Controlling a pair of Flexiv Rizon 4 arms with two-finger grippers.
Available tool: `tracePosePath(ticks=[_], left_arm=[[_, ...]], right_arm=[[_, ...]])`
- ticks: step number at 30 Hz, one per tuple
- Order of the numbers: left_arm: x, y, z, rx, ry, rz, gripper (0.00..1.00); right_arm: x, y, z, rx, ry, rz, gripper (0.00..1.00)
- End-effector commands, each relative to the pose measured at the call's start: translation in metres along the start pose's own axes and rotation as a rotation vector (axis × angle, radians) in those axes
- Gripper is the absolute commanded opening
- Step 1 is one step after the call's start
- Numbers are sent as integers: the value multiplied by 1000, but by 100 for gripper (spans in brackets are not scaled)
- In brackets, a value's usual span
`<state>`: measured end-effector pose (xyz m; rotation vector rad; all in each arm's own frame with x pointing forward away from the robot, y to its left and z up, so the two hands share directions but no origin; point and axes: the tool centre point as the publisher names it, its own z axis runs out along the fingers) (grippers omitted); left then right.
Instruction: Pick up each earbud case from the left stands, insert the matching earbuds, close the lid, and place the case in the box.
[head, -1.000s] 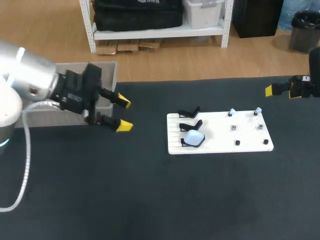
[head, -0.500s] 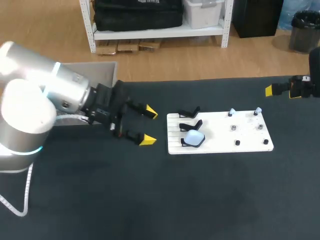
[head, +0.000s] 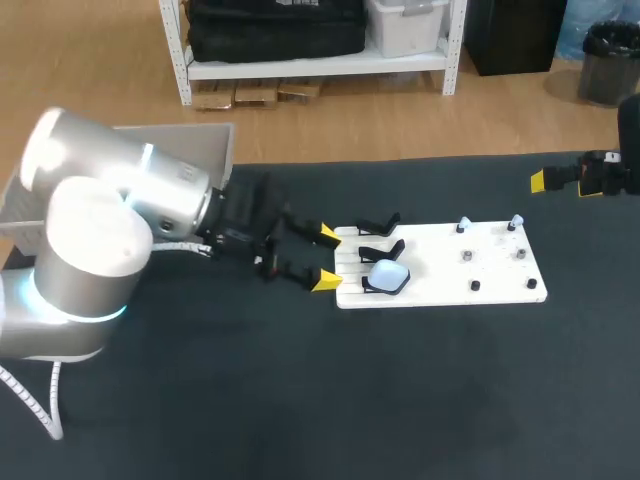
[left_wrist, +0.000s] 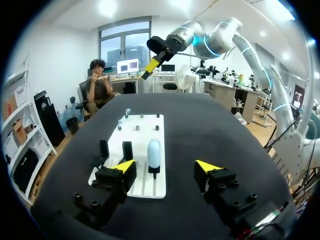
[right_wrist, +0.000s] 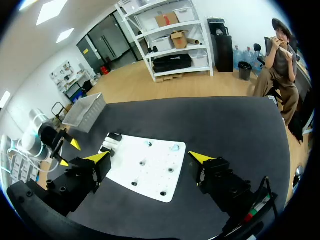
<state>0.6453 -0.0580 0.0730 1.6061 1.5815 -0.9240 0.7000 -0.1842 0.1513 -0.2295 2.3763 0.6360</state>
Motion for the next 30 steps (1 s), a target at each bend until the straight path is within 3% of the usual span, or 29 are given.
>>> tracePosePath(ticks=[1,10,18,23,26,30], left_arm=[[4,5,13,1,-7,-4,76],[14,7,28,-4,-5,-10,68],[17,7,44,-2,1,-13,49],[15,8,52,-22,-7,-14,48],[16,10,58,-35,-7,-17,53],[18,13,61,-45,-5,-20,50]], right_arm=[[0,-1,0,-3,-1,-1,100],[0,-1,0,-3,-1,-1,100],[0,-1,0,-3,-1,-1,100],[0,-1,0,-3,-1,-1,100],[0,-1,0,-3,-1,-1,100],[0,-1,0,-3,-1,-1,100]])
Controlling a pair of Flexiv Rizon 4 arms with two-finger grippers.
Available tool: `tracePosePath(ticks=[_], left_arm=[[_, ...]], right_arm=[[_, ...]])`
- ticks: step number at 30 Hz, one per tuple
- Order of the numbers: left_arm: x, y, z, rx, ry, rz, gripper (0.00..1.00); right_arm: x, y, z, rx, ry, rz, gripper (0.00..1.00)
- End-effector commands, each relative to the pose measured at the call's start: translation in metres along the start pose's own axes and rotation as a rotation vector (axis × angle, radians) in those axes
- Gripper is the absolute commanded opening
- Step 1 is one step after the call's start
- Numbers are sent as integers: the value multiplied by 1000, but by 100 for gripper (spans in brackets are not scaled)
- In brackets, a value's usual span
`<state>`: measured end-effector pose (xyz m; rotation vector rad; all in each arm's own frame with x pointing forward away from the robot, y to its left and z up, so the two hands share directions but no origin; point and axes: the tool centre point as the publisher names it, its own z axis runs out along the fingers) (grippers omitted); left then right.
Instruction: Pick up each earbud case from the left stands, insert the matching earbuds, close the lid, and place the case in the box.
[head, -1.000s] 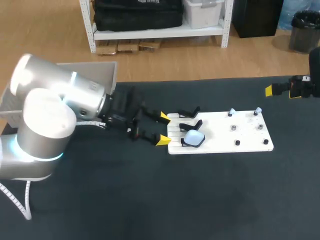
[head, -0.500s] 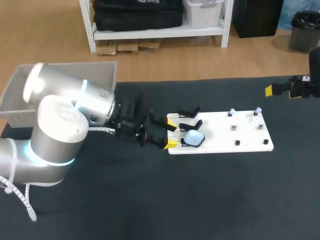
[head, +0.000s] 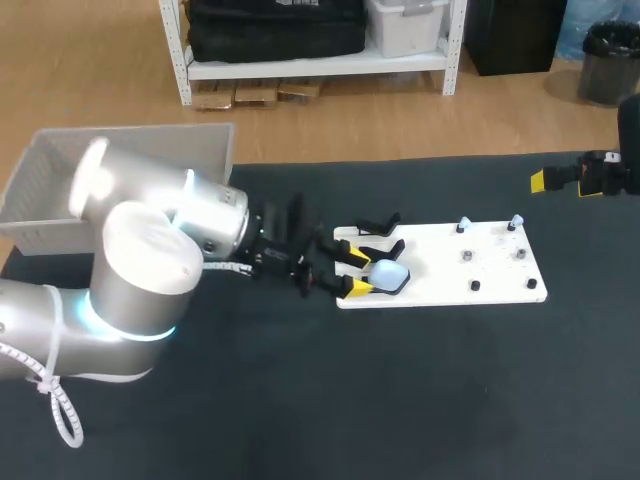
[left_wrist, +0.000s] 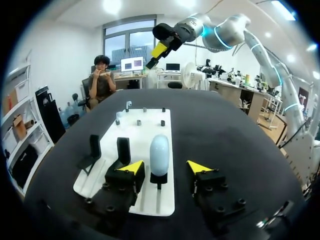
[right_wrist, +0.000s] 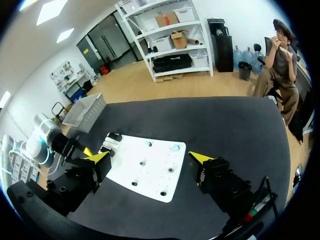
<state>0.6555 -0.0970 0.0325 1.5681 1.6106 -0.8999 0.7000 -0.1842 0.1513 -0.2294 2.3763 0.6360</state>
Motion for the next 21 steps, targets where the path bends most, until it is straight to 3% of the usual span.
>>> tracePosePath(ticks=[1,21], left_arm=[[4,2,8,-10,-6,1,49],[3,11,23,-1,-10,10,47]], right_arm=[[0,-1,0,-3,-1,-1,100],[0,-1,0,-3,-1,-1,100]])
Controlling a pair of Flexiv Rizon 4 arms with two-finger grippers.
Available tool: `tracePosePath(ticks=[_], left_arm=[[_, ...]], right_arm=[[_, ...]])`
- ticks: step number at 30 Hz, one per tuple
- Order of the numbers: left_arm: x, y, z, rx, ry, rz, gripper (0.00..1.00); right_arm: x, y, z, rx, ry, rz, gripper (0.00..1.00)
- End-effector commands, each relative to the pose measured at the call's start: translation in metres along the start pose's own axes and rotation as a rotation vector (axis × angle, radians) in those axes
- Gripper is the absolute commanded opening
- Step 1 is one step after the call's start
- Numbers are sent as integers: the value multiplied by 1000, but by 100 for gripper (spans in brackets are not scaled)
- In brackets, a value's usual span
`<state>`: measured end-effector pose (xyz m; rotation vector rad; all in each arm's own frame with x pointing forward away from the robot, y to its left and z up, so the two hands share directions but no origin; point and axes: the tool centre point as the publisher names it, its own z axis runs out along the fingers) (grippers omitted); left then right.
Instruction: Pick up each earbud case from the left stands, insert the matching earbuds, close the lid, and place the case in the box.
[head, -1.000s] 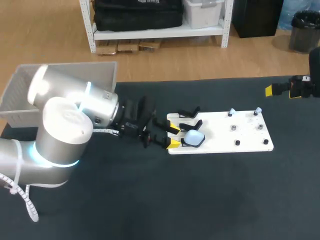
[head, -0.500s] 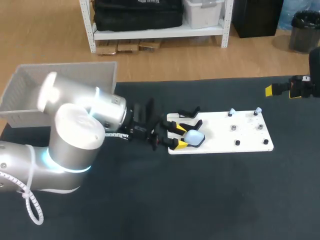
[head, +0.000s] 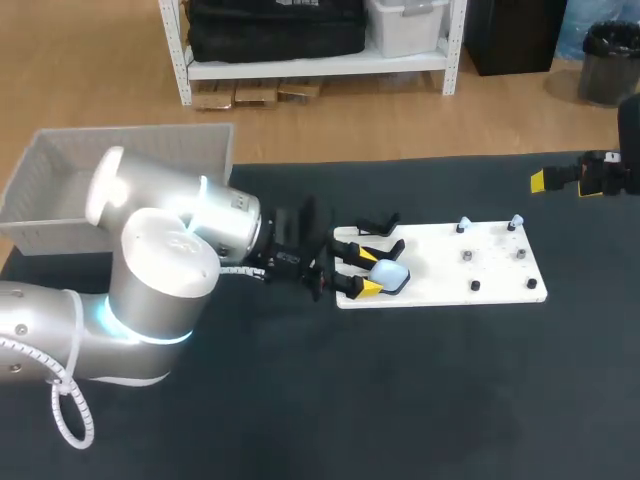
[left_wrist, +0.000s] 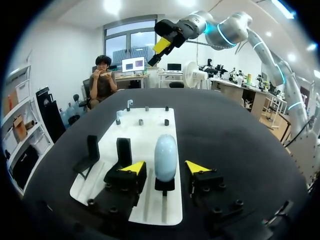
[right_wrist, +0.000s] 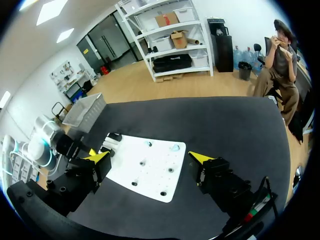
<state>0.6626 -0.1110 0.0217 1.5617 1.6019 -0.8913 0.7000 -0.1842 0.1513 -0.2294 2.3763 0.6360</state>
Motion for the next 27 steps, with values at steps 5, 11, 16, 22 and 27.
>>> tracePosePath(ticks=[5,11,16,22,27], left_arm=[[1,4,8,15,-1,15,47],[1,4,10,15,-2,13,45],[2,4,10,13,-2,4,45],[2,2,10,12,-9,-2,40],[1,2,10,13,-14,-4,41]], right_arm=[[0,-1,0,-3,-1,-1,100],[0,-1,0,-3,-1,-1,100],[0,-1,0,-3,-1,-1,100],[0,-1,0,-3,-1,-1,100],[0,-1,0,-3,-1,-1,100]])
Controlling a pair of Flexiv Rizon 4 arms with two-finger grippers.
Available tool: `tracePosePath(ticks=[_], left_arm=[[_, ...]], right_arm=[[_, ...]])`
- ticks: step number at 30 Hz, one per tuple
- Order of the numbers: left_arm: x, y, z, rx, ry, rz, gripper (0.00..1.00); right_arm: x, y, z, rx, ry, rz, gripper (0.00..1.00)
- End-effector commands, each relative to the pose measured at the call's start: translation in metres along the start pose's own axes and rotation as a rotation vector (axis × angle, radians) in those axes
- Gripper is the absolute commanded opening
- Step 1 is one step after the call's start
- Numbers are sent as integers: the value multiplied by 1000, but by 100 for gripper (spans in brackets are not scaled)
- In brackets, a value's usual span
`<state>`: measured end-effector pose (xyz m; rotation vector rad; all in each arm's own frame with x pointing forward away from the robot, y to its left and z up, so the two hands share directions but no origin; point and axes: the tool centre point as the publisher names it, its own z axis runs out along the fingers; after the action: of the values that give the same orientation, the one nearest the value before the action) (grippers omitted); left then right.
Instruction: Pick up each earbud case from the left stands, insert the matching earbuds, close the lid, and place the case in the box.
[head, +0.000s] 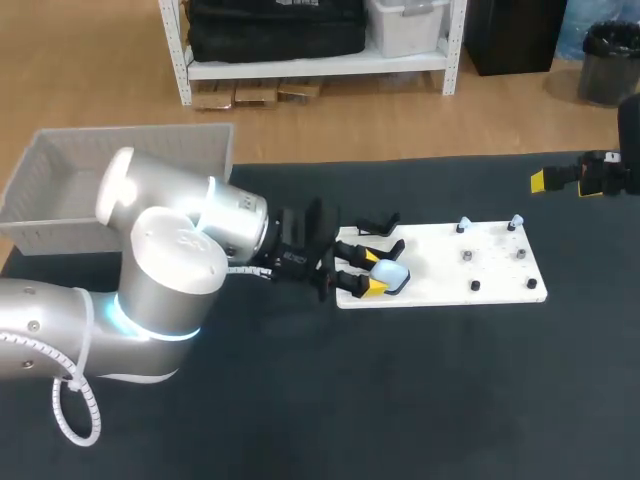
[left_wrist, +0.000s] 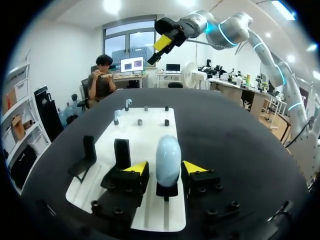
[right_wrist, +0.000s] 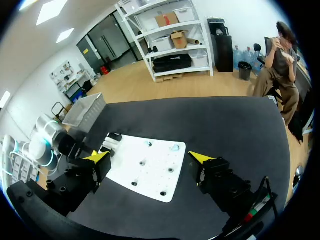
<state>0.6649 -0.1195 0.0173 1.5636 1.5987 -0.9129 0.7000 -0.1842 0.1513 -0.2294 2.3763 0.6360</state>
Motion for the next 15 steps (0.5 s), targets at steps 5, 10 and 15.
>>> tracePosePath(ticks=[5,10,15], left_arm=[[1,-1,0,-3,-9,-1,35],[0,-2,0,-5,-12,-1,1],[0,-3,-3,-5,-16,-1,0]], right_arm=[[0,-1,0,-3,-1,-1,100],[0,-1,0,-3,-1,-1,100],[0,-1,0,-3,-1,-1,100]])
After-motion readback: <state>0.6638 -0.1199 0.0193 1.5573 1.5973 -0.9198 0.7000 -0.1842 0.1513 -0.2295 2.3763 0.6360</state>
